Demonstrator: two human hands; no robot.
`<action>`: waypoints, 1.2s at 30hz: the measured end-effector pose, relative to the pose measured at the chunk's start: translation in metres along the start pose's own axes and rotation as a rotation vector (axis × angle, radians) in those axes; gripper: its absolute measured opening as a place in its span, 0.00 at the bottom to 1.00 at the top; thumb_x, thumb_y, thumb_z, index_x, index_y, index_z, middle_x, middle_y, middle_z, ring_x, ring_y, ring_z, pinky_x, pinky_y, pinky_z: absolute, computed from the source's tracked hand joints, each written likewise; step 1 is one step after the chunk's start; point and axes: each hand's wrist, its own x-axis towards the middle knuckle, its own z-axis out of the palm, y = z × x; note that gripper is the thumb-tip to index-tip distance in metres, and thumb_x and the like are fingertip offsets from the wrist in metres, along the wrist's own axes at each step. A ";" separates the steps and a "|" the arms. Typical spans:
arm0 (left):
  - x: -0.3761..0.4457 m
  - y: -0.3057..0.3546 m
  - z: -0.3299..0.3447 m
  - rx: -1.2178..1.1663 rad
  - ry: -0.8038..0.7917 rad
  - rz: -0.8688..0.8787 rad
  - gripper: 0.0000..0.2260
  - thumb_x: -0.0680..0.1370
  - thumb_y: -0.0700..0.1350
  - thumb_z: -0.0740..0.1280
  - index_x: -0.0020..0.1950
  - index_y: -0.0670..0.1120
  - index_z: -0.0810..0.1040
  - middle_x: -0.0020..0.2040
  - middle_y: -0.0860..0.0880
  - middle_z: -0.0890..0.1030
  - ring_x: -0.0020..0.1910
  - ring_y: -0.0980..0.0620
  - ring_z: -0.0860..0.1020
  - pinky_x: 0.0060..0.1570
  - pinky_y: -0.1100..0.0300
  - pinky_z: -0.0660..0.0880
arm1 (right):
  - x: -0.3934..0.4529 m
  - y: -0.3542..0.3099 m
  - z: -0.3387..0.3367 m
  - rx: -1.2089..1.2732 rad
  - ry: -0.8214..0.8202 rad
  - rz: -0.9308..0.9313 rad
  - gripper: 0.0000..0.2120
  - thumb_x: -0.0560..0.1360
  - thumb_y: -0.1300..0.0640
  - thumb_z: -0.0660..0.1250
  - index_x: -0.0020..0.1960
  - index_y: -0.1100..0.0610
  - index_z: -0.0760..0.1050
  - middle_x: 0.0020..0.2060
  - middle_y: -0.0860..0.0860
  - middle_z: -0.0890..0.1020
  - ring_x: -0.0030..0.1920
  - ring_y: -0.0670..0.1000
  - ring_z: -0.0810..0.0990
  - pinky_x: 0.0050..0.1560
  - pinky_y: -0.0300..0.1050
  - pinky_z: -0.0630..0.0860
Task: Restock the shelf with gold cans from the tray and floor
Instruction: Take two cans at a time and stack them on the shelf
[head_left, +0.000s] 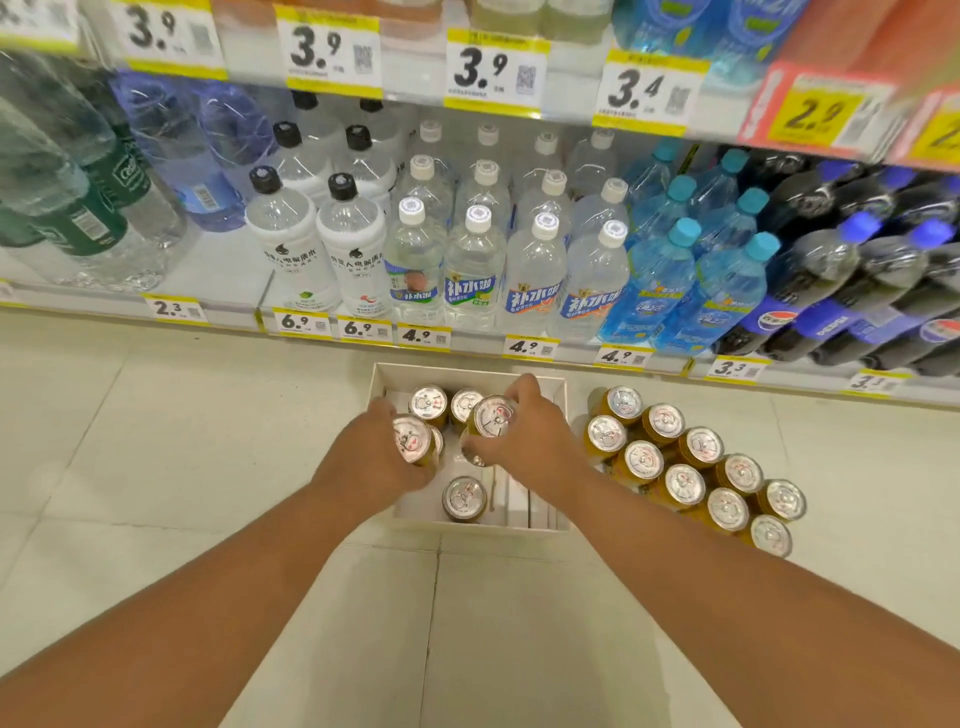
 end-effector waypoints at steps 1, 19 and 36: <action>-0.011 0.017 -0.020 -0.032 0.022 0.022 0.29 0.64 0.52 0.81 0.54 0.48 0.68 0.43 0.54 0.77 0.42 0.53 0.77 0.35 0.67 0.70 | -0.011 -0.014 -0.021 0.037 -0.006 -0.002 0.29 0.65 0.48 0.79 0.56 0.52 0.65 0.42 0.47 0.78 0.40 0.47 0.77 0.31 0.39 0.70; -0.210 0.405 -0.410 -0.227 0.210 0.258 0.28 0.64 0.53 0.80 0.59 0.55 0.72 0.52 0.53 0.79 0.50 0.49 0.79 0.47 0.54 0.78 | -0.173 -0.346 -0.470 0.241 0.171 -0.192 0.32 0.64 0.47 0.82 0.63 0.49 0.72 0.48 0.44 0.79 0.49 0.46 0.79 0.46 0.34 0.73; -0.351 0.688 -0.623 -0.481 0.336 0.470 0.18 0.63 0.51 0.82 0.48 0.53 0.80 0.45 0.53 0.85 0.45 0.53 0.84 0.49 0.50 0.82 | -0.276 -0.523 -0.808 0.263 0.253 -0.458 0.21 0.61 0.48 0.83 0.49 0.54 0.82 0.46 0.50 0.87 0.51 0.51 0.85 0.55 0.50 0.81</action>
